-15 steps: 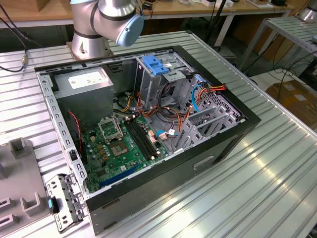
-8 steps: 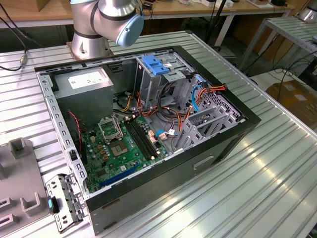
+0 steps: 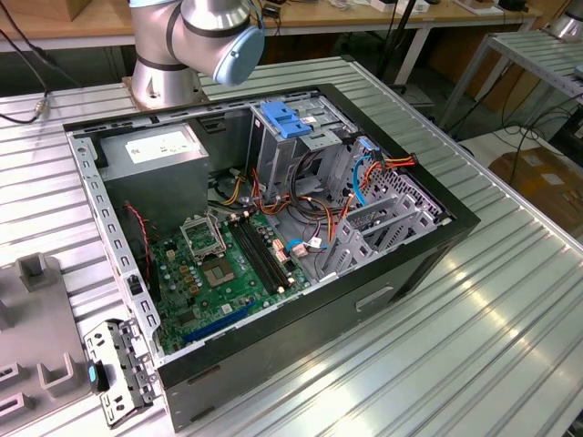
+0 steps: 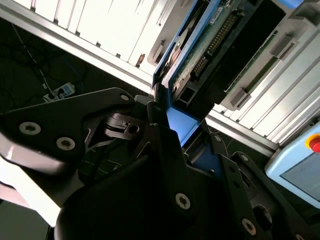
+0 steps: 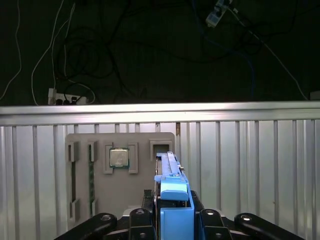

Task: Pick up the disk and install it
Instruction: 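Pick up the disk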

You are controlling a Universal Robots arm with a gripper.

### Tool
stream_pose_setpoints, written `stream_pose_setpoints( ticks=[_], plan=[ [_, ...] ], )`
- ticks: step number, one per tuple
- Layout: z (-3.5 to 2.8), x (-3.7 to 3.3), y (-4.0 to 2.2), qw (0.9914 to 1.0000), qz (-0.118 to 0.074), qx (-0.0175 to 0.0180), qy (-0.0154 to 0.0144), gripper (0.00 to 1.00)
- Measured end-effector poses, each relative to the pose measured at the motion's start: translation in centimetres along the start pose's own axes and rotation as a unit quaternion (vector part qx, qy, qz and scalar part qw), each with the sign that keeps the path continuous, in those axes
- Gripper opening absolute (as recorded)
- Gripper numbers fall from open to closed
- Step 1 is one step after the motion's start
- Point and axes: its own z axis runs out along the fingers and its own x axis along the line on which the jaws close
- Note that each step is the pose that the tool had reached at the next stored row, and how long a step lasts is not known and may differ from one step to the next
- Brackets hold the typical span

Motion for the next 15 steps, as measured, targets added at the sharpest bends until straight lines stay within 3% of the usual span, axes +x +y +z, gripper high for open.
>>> stream_pose_setpoints(
  ticks=[14,15],
  plan=[
    [-3.29,-0.06,-0.03,1.0,0.0,0.0,0.0,0.37],
    [-3.9,-0.06,-0.03,1.0,0.0,0.0,0.0,0.37]
  ],
)
